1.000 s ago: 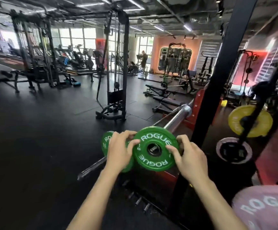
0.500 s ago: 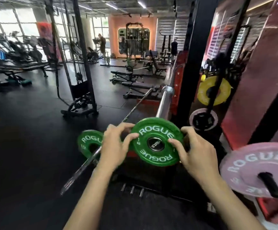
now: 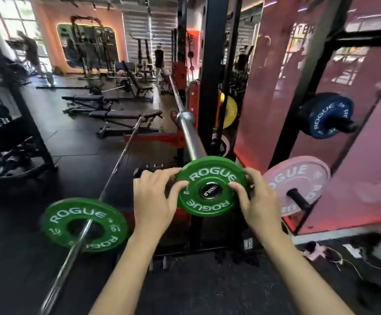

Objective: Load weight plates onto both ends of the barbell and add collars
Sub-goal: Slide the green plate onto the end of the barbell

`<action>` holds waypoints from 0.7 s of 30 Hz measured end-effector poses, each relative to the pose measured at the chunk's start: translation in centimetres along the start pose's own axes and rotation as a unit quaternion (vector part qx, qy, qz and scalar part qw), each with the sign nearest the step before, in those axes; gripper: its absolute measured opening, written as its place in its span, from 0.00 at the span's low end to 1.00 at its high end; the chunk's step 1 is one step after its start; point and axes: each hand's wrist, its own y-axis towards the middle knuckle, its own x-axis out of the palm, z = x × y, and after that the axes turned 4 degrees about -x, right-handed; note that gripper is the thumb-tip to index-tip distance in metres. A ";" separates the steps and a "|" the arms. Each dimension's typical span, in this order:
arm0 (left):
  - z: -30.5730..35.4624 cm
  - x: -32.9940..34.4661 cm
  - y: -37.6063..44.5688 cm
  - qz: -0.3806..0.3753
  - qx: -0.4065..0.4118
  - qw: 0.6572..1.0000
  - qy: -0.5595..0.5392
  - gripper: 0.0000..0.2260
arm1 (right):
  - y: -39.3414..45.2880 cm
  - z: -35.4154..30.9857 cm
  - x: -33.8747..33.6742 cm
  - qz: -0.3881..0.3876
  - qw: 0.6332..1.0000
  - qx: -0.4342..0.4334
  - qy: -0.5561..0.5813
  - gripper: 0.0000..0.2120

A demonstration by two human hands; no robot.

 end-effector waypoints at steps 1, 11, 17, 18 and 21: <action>0.0 0.0 0.0 -0.004 -0.003 1.000 -0.003 0.13 | 0.0 -0.2 0.0 0.002 1.000 0.004 -0.004 0.18; 0.6 -0.4 -1.5 -0.057 -0.058 0.996 -0.046 0.20 | 0.4 -1.6 -0.6 -0.012 0.999 -0.009 -0.035 0.19; 1.1 0.2 -1.8 -0.026 -0.069 0.997 -0.028 0.24 | 0.2 -1.0 -0.7 -0.028 0.999 -0.010 -0.034 0.26; 1.0 0.2 -1.7 -0.018 -0.071 0.997 -0.015 0.27 | 0.3 -0.9 -0.7 -0.023 0.999 -0.009 -0.038 0.27; 0.9 0.4 -1.3 0.003 -0.096 0.995 0.026 0.38 | 0.6 -0.6 -0.4 -0.013 0.999 0.004 -0.051 0.31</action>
